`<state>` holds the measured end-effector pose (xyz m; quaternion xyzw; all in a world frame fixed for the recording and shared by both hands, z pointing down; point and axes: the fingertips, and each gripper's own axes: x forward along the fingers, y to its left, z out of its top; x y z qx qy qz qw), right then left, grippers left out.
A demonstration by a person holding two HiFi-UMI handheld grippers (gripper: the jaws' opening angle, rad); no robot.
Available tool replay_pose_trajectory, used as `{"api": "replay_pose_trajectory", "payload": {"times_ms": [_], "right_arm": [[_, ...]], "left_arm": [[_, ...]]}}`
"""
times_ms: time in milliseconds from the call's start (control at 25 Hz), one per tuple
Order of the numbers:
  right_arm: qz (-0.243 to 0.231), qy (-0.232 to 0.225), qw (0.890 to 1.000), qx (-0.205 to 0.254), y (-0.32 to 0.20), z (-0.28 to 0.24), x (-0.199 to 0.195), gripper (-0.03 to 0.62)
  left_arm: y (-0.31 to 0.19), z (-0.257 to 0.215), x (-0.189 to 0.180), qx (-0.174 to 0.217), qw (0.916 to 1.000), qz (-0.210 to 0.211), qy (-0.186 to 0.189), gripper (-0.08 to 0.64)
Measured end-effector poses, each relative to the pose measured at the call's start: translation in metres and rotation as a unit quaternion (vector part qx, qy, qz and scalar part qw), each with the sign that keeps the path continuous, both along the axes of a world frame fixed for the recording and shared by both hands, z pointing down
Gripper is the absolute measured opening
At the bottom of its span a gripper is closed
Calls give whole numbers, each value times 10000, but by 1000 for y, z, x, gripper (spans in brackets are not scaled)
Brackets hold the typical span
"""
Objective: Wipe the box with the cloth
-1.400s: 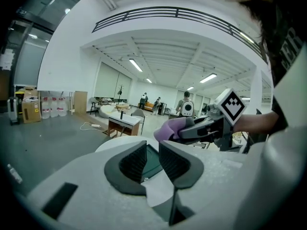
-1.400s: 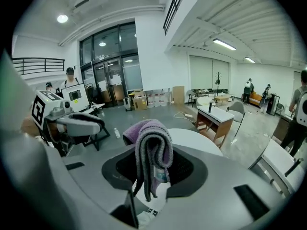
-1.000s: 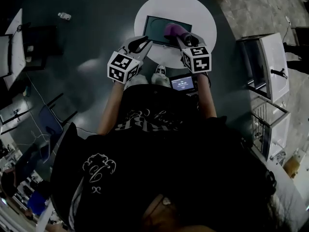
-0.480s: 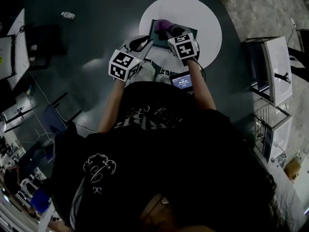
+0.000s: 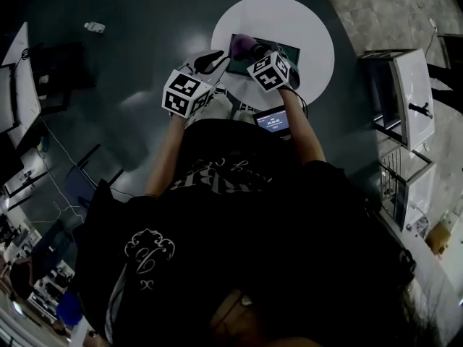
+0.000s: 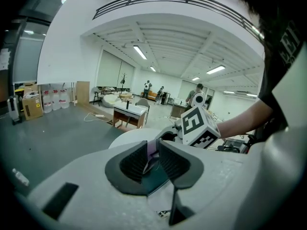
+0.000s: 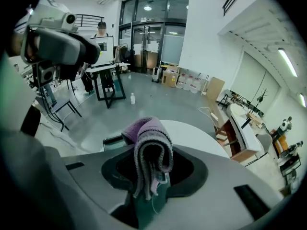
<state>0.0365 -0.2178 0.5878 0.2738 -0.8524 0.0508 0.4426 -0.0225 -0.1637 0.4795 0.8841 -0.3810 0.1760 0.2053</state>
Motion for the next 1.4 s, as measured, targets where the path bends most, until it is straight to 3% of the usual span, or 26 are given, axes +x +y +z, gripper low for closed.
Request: {"api": "replay_pose_trajectory", "payload": {"times_ms": [440, 640, 880, 1080, 1240, 1400], "right_arm": [[366, 595, 9976, 13, 12, 2, 71, 123], [751, 1087, 9912, 81, 16, 1, 118, 123], [1256, 1214, 9846, -25, 19, -1, 155, 123], [1327, 1125, 9848, -25, 23, -3, 155, 123], [1250, 646, 9900, 36, 27, -18, 133, 123], [860, 224, 9960, -58, 36, -24, 95, 123]], "left_arm": [[-6, 8, 38, -60, 9970, 756, 151, 74], [-7, 5, 54, -30, 9949, 985, 198, 74], [-9, 5, 64, -30, 9924, 1205, 233, 74], [-7, 9, 65, -62, 9919, 1256, 203, 74], [-6, 9, 60, -80, 9933, 1133, 209, 74], [-8, 13, 48, -103, 9956, 916, 176, 74]]}}
